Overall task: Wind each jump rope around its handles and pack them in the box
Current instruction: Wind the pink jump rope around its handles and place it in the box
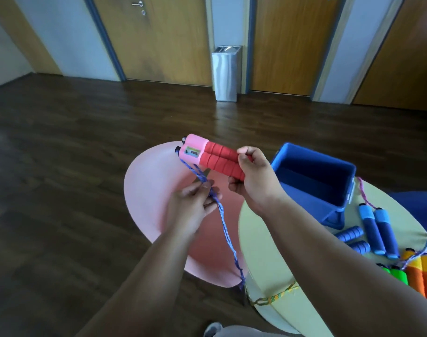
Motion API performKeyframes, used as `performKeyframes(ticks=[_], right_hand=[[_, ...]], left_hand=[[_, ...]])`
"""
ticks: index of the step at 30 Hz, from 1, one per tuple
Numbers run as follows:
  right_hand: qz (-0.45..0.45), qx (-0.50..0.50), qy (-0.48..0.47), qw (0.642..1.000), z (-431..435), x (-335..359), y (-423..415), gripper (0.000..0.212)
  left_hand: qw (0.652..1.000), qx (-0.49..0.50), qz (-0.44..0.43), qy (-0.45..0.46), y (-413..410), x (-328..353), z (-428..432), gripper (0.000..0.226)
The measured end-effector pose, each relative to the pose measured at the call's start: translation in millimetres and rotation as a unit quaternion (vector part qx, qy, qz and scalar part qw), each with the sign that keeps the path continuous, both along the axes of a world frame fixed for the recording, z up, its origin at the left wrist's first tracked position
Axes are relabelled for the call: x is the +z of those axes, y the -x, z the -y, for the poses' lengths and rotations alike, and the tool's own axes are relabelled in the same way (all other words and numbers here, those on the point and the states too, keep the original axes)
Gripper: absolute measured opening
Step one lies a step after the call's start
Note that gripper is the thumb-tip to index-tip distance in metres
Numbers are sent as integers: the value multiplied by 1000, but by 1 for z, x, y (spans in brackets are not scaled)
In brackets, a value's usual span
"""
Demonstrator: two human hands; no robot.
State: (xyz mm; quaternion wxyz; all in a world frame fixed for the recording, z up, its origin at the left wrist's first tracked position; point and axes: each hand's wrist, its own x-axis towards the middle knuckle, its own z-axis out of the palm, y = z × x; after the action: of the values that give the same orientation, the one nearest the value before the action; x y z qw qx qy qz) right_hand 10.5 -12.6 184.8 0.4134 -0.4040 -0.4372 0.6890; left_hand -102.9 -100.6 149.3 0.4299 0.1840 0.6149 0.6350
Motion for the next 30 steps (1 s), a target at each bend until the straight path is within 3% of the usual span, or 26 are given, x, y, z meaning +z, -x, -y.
performKeyframes(ticks=[8,12,17,25,30], right_hand=[[-21,13,16,1000,17,-5,16,11],[-2,20,6,1000,22,-6,17,12],[14,47,-41,998,26,-11,13,15],[60,84,-119,988,29,-17,0,16],[44,67,-115,990,26,-23,-1,11]], left_hand=[[1000,3,-4,20,-3,2,18,14],[994,-7,-106,27,1,3,19,9],[988,-6,-157,11,-2,11,18,17],[986,-4,-166,5,-8,0,21,5],[981,3,-192,21,-11,-4,24,23]])
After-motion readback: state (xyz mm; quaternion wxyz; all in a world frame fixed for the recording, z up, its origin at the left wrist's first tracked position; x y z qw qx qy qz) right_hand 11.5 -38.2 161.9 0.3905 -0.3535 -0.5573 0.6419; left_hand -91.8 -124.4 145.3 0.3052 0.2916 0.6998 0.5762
